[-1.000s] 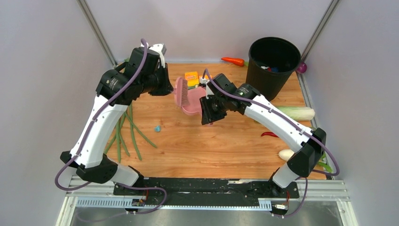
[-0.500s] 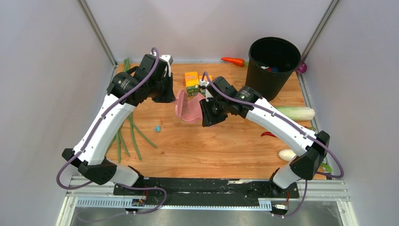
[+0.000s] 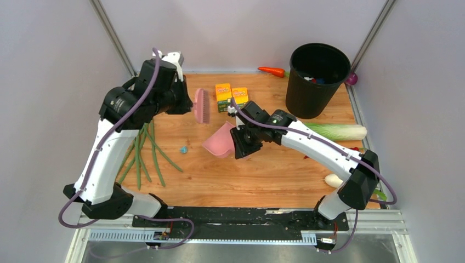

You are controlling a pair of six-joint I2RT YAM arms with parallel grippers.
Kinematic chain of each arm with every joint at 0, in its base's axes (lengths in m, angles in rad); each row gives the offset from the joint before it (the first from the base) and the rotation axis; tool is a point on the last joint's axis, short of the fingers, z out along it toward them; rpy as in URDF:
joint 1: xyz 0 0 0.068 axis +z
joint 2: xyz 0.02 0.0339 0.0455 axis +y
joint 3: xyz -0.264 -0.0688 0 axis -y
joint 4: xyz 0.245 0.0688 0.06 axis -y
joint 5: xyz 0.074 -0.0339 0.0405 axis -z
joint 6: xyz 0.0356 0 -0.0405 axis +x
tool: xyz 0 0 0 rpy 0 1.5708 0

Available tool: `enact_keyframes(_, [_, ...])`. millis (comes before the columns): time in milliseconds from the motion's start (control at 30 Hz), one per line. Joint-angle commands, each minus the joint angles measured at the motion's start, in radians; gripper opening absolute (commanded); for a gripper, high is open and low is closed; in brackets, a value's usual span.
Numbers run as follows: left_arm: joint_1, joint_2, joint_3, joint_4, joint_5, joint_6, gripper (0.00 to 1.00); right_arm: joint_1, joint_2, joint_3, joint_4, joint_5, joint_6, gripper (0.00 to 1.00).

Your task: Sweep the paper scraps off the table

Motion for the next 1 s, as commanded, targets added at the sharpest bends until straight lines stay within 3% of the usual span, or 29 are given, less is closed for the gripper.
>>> enact_keyframes(0, [0.016,-0.007,0.058,-0.151,-0.207,0.003,0.00,0.017,-0.030,-0.043,0.066,-0.033,-0.012,0.00])
enact_keyframes(333, [0.040,-0.187,-0.393,-0.031,-0.270,0.015,0.00,0.055,-0.045,-0.173,0.149,-0.130,-0.038,0.00])
enact_keyframes(467, [0.042,-0.207,-0.499,0.010,-0.310,0.030,0.00,0.054,-0.016,-0.196,0.198,-0.183,-0.044,0.00])
enact_keyframes(967, [0.117,-0.086,-0.579,0.150,-0.322,0.196,0.00,0.054,0.216,-0.129,0.311,-0.242,-0.079,0.00])
